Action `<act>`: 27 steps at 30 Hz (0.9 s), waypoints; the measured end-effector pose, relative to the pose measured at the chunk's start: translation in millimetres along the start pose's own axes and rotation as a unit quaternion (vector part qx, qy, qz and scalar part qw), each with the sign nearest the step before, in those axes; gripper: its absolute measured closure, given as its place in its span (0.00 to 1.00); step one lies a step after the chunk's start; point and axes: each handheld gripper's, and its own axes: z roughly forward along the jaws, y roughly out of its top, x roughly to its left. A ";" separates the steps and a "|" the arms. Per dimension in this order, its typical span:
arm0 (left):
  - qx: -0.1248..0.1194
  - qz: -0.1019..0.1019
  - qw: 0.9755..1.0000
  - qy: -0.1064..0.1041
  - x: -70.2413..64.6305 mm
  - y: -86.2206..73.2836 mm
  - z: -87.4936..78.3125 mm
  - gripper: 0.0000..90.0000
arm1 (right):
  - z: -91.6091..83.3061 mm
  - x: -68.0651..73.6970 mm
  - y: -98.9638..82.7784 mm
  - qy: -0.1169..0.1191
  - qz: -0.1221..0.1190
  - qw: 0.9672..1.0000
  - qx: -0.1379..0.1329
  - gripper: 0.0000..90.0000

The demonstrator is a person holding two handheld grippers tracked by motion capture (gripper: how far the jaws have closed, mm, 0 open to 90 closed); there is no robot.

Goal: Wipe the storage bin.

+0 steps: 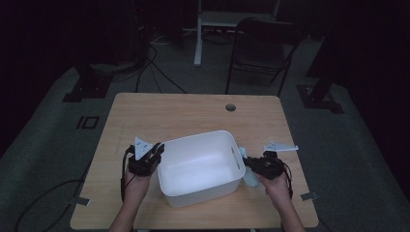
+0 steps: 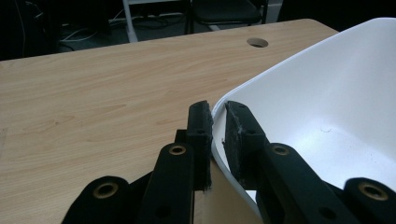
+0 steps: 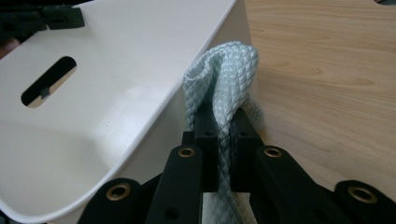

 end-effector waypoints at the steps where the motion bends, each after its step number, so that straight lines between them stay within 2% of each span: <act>1: 0.000 0.000 1.000 -0.001 0.2 0.0 0.0 0.89 | -0.4 -0.4 1.9 0.000 -0.002 1.000 -0.001 0.94; 4: 0.000 0.000 1.000 -0.001 0.1 0.0 0.0 0.89 | -3.9 -2.1 6.9 0.013 0.007 1.000 -0.023 0.94; 5: 0.000 0.000 1.000 -0.001 0.0 0.0 0.0 0.89 | -3.5 -2.1 8.1 0.014 0.004 1.000 -0.023 0.94; 9: 0.001 -0.002 1.000 0.000 -0.3 0.2 0.2 0.89 | 4.9 -5.8 6.5 0.015 0.009 1.000 -0.015 0.95; 13: 0.001 -0.001 1.000 0.001 -0.3 0.3 0.1 0.89 | 14.2 -14.2 3.0 0.020 0.025 0.999 0.000 0.94; 18: 0.001 0.000 1.000 -0.003 0.2 0.4 0.5 0.89 | 13.4 -13.7 9.2 0.012 0.017 1.000 -0.008 0.94; 21: 0.003 0.001 1.000 -0.001 -0.6 0.7 0.7 0.89 | 18.7 -16.1 11.5 0.012 0.017 1.000 -0.012 0.94; 25: 0.003 0.001 1.000 -0.002 -0.3 0.8 0.6 0.89 | 29.5 -23.7 8.4 0.016 0.033 0.999 -0.001 0.94; 27: 0.003 0.001 1.000 -0.004 0.1 0.6 0.6 0.89 | 30.5 -25.1 11.5 0.015 0.034 0.999 0.000 0.94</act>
